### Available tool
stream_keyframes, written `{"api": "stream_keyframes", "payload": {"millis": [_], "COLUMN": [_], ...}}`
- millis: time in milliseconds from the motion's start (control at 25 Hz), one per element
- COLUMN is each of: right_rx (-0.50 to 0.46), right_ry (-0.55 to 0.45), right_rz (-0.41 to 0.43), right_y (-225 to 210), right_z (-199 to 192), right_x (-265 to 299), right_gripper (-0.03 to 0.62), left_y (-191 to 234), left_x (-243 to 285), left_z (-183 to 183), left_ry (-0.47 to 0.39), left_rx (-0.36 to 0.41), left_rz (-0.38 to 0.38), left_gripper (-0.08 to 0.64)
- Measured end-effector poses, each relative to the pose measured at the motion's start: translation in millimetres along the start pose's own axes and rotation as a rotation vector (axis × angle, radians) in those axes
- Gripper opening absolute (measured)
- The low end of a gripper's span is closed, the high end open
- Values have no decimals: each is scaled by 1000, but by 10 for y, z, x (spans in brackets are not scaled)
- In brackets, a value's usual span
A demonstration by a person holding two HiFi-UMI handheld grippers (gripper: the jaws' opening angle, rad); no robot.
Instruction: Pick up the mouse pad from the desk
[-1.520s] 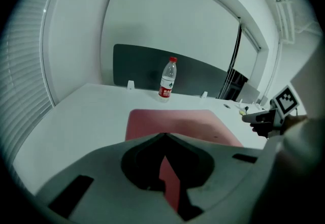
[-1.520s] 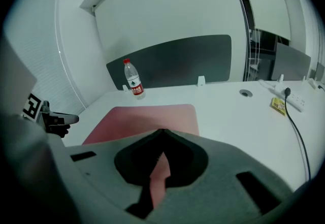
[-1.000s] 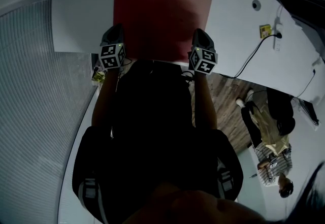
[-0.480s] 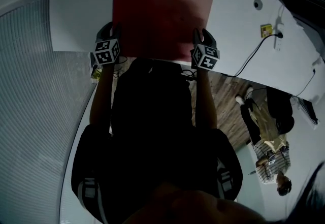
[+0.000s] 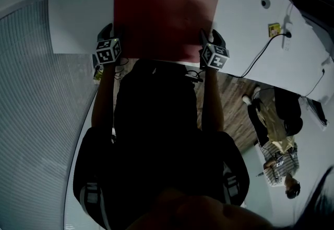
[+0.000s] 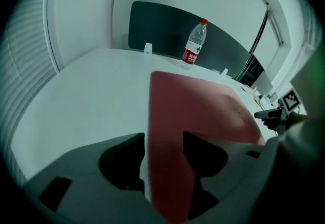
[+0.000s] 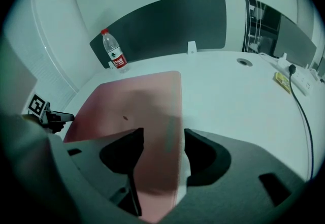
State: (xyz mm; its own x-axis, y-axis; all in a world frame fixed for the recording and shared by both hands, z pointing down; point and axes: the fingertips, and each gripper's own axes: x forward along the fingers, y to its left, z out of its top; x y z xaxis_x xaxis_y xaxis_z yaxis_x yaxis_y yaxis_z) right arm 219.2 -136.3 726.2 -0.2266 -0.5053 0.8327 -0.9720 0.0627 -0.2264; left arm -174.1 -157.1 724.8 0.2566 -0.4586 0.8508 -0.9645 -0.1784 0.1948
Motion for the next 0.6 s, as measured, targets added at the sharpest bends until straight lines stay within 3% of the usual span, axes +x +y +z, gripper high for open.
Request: {"api": "stream_keyframes", "payload": {"millis": [120, 240, 400, 600], "right_rx": [56, 14, 80, -1], "right_ry": [59, 71, 95, 77], "right_rz": [-7, -19, 35, -5], "right_y": [78, 91, 115, 112], "right_z": [38, 94, -96, 69], "right_x": [-88, -120, -4, -52], "right_gripper": [245, 250, 253, 256], "left_y": [-20, -40, -52, -82], "left_x": [26, 45, 55, 60], "left_z": [-28, -81, -100, -89], "left_ry": [19, 48, 55, 56], "left_rx": [0, 11, 13, 12], "left_rz": [-11, -15, -11, -14], "left_gripper": [232, 239, 242, 247]}}
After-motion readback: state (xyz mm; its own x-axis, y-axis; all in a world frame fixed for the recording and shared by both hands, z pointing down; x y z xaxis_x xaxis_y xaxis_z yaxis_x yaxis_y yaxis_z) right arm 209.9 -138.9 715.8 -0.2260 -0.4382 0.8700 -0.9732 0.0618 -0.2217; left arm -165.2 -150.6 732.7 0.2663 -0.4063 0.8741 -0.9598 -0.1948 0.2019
